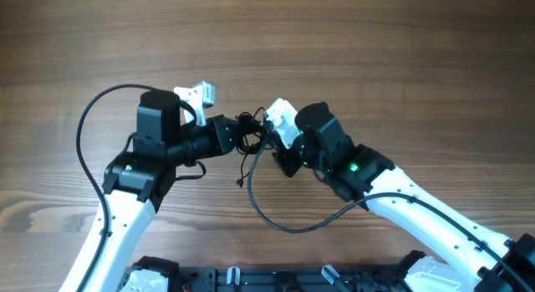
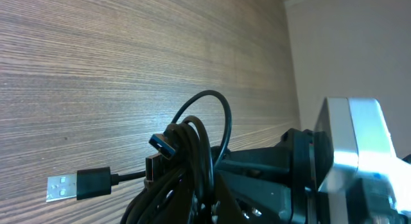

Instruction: Untangle cables

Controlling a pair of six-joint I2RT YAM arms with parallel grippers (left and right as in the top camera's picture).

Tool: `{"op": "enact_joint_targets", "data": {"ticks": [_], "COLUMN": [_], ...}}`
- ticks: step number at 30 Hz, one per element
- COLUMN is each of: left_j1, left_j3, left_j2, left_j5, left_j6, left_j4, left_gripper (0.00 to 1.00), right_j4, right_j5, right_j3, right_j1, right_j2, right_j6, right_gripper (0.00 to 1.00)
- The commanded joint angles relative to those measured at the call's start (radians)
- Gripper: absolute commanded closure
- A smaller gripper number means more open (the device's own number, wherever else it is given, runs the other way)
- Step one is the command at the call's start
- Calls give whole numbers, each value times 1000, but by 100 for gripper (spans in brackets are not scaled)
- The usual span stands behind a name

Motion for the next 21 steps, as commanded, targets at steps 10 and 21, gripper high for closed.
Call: {"op": "enact_joint_targets", "data": {"ticks": [10, 21], "left_j1": [-3, -2], "left_j3": [4, 3], "left_j2": [30, 45], "left_j5": [-85, -44], "left_j6": [-18, -143], "left_j4": [-97, -46], "left_gripper": [96, 96], "right_j4": [-17, -225], "right_j5": [-233, -214], "right_j3": [-2, -2], "right_j1": [-172, -193], "right_j2": [-324, -316], "right_j6": [264, 370], "right_gripper": [96, 0]}}
